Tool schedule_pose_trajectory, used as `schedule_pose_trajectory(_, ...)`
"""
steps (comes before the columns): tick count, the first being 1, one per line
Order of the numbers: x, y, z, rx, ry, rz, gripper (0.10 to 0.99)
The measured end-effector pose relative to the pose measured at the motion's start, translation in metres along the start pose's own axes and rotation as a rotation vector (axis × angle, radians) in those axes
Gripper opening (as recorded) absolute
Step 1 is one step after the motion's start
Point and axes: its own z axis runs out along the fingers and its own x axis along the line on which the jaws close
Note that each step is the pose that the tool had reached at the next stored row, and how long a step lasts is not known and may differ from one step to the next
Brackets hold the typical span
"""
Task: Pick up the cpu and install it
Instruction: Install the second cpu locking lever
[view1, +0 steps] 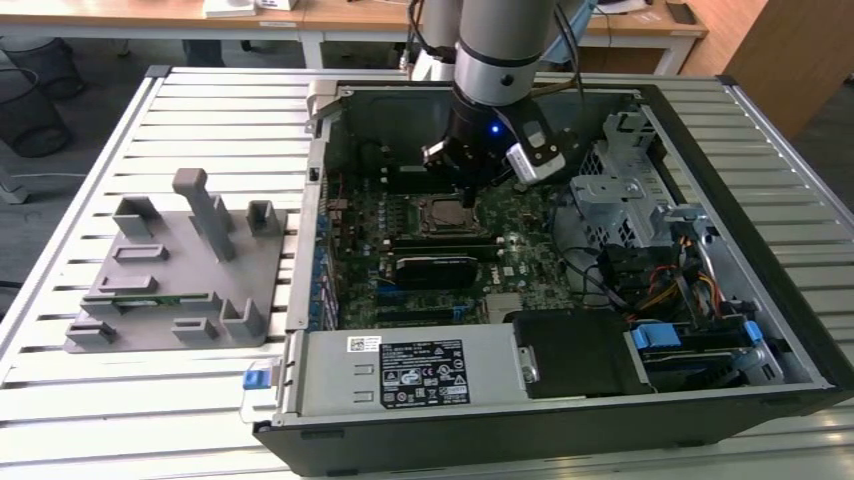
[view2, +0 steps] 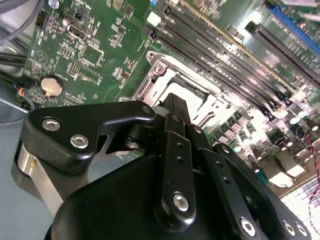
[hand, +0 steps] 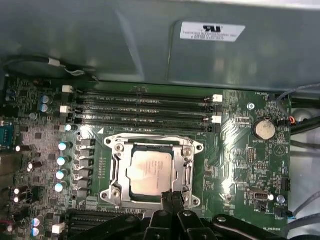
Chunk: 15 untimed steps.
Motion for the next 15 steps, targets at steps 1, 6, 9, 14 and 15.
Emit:
schedule_pose_trajectory(1,0.0,-0.0013,-0.0001,0.0,0.0001,0.0,0.106)
schedule_pose_trajectory(6,0.0009,-0.0118,-0.0007,-0.011,-0.0005,0.0,0.106)
schedule_pose_trajectory(9,0.0015,-0.0158,-0.0008,-0.027,0.0105,0.001,0.106)
schedule_pose_trajectory(14,0.0092,-0.0213,0.0039,-0.03,0.0163,0.001,0.106)
schedule_pose_trajectory(15,0.0128,-0.0217,0.0046,-0.03,0.0162,0.001,0.106)
